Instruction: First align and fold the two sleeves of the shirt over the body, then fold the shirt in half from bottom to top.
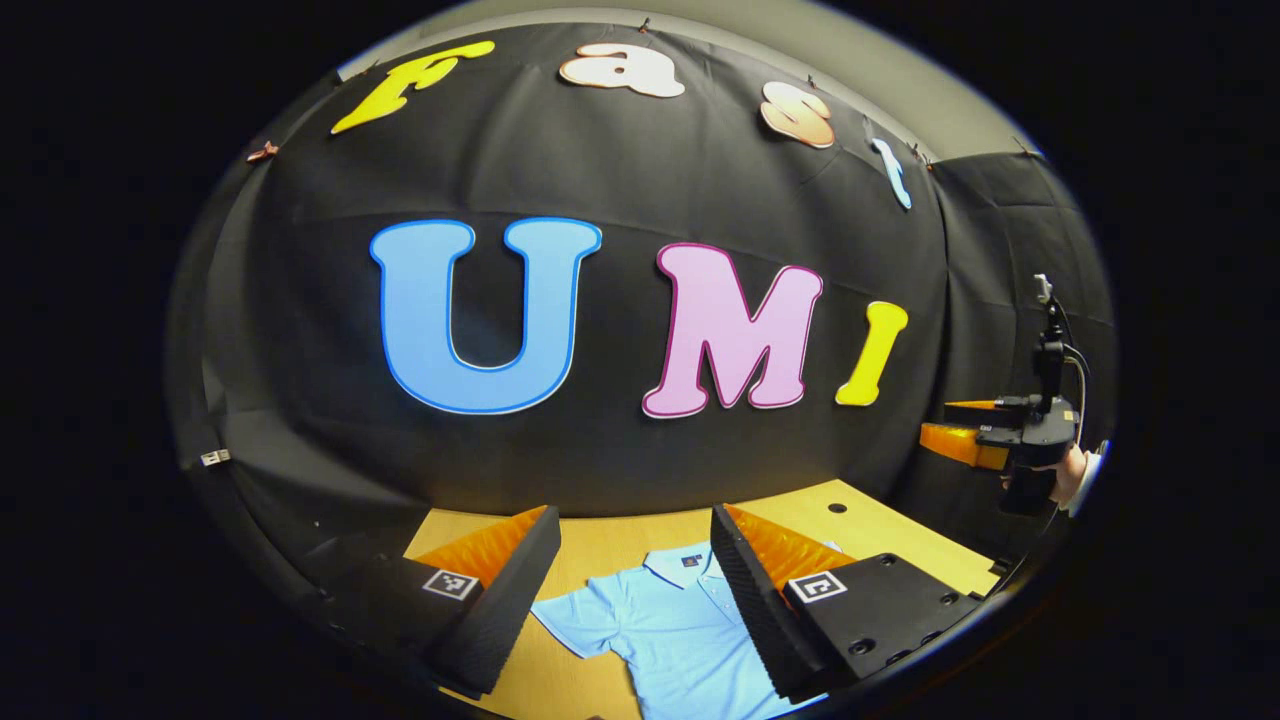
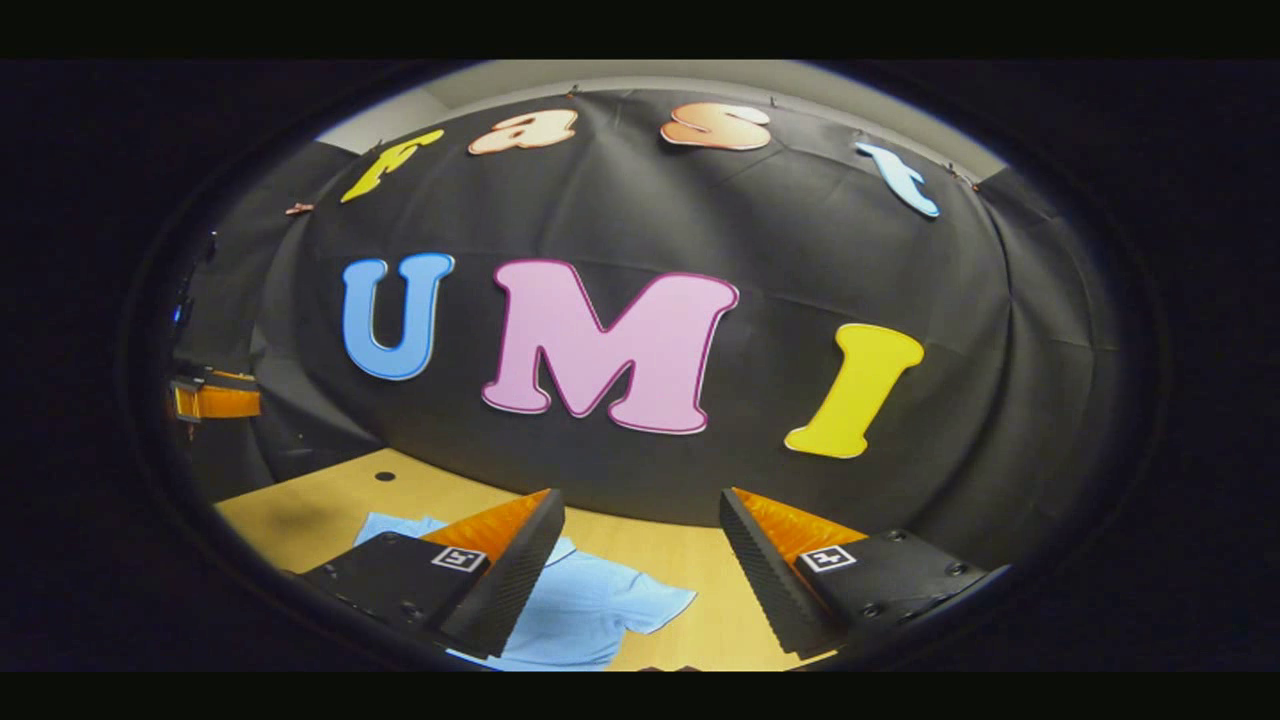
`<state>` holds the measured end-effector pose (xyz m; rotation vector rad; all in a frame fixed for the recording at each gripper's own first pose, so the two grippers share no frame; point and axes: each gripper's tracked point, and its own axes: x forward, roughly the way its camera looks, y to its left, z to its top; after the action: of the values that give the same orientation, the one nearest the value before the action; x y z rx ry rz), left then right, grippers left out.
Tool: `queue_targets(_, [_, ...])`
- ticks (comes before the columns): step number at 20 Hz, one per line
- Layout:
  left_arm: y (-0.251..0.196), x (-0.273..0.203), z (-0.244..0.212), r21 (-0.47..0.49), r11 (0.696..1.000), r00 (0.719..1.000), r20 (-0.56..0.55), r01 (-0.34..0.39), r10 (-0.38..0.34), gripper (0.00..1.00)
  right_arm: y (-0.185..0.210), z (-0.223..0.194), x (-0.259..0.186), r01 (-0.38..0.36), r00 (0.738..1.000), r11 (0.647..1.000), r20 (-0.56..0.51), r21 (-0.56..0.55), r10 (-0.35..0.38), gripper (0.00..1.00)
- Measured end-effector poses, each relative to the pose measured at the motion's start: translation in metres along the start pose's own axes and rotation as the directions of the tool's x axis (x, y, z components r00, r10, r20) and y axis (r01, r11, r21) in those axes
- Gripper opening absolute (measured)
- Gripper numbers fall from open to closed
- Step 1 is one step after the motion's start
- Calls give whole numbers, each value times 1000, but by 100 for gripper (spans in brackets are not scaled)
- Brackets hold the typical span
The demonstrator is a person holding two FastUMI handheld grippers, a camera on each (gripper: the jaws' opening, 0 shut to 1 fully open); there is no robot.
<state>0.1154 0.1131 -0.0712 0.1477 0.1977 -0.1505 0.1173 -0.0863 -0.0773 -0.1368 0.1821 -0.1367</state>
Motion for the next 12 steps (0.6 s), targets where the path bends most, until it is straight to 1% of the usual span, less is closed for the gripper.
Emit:
queue_targets(2, [16,20,-16,-20,1000,999,-48,-13,12,96,1,-23,18,-27,998,999,-53,18,28,98])
queue_targets(4, [32,39,-32,-22,999,995,-89,-47,45,97,0,-47,43,-53,994,998,-98,45,57,97])
queue_targets(5, [41,49,-40,-19,997,992,-101,-76,73,97,-5,-63,57,-55,990,997,-126,46,60,98])
queue_targets(6, [45,61,-52,-23,996,990,-119,-83,80,97,-9,-83,72,-58,986,997,-154,51,66,98])
queue_targets(8, [49,86,-80,-16,996,983,-163,-86,83,96,-14,-121,96,-67,972,996,-222,65,80,98])
queue_targets(10, [63,105,-105,9,992,970,-210,-126,125,97,-18,-157,114,-72,954,993,-284,92,96,98])
queue_targets(11, [66,111,-115,9,991,963,-232,-137,135,97,-18,-174,125,-76,946,991,-307,109,106,96])
queue_targets(12, [68,115,-125,8,989,957,-250,-148,145,97,-21,-192,136,-75,936,990,-334,121,112,98])
